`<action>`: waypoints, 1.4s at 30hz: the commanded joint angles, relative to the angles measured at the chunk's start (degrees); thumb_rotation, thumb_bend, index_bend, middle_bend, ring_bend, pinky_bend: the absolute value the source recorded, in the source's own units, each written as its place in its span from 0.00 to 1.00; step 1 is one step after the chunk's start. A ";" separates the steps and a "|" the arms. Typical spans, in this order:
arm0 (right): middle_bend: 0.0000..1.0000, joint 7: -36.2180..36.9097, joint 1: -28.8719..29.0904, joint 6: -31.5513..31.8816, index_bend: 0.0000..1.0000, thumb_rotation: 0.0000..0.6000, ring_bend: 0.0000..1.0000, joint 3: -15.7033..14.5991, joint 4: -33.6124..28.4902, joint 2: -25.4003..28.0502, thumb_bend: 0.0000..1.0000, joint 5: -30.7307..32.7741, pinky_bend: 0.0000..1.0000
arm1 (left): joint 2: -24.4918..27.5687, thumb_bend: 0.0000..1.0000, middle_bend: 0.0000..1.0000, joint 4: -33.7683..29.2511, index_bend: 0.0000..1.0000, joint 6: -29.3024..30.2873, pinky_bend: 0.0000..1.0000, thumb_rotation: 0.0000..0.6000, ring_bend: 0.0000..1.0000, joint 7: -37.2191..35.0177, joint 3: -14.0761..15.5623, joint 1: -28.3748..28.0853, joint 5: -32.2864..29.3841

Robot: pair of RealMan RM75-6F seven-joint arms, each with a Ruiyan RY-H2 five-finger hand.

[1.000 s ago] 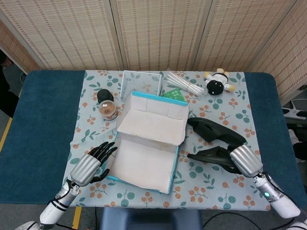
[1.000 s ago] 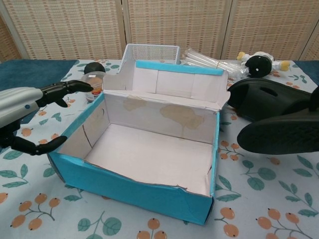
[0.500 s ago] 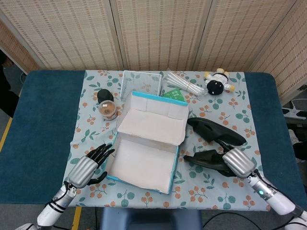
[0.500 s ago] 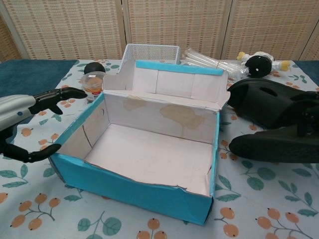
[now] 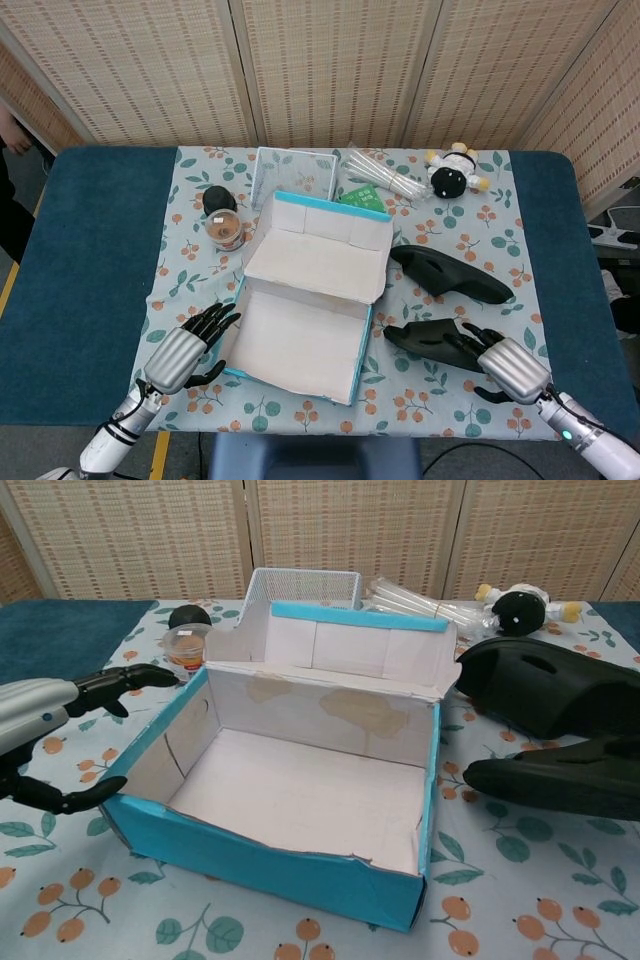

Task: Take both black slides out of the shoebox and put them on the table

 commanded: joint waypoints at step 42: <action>0.00 19.03 15.73 -28.18 0.00 0.86 0.00 16.02 9.47 -1.87 0.18 24.95 0.25 | -0.70 0.41 0.00 0.42 0.00 -1.60 0.23 1.00 0.00 0.08 -0.42 -0.69 -0.40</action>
